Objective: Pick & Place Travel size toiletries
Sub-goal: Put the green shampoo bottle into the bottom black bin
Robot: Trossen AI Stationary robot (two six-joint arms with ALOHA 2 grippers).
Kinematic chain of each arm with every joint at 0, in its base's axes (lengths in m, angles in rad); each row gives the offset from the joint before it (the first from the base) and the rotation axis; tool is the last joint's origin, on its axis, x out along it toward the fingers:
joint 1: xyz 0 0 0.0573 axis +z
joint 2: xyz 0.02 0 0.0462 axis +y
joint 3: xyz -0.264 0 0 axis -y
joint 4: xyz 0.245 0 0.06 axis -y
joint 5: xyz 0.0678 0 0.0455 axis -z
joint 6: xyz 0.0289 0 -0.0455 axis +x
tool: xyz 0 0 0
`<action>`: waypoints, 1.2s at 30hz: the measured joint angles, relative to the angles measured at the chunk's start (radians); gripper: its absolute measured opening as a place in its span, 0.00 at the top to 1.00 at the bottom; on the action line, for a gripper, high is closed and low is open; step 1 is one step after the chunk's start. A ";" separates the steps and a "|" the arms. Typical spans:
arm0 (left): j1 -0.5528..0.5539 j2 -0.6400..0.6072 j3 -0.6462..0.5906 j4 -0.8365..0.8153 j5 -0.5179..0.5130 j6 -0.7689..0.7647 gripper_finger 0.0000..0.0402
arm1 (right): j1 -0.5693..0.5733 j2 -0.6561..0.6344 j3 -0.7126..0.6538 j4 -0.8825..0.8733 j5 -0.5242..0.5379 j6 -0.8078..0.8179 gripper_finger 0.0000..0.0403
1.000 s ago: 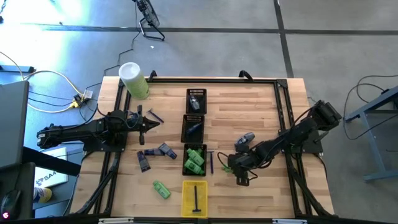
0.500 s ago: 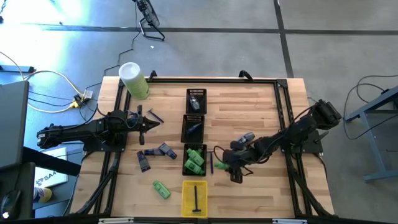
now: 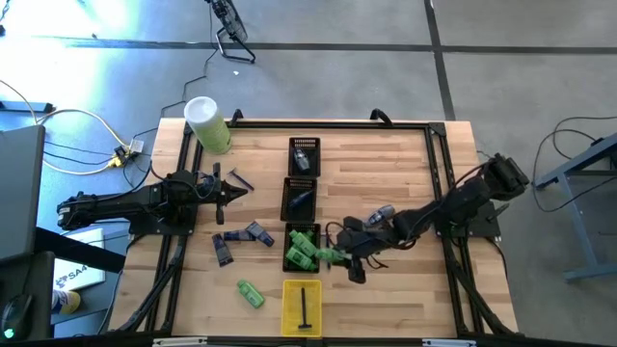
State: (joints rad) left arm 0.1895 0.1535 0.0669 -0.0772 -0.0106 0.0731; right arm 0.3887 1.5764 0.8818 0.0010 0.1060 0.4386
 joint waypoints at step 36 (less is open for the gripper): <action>0.000 0.000 0.000 0.000 0.000 0.000 0.99 | -0.062 0.182 0.001 0.577 0.129 -0.036 0.53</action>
State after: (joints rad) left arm 0.1898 0.1539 0.0668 -0.0772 -0.0105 0.0727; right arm 0.3264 1.7588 0.8832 0.5781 0.2352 0.4026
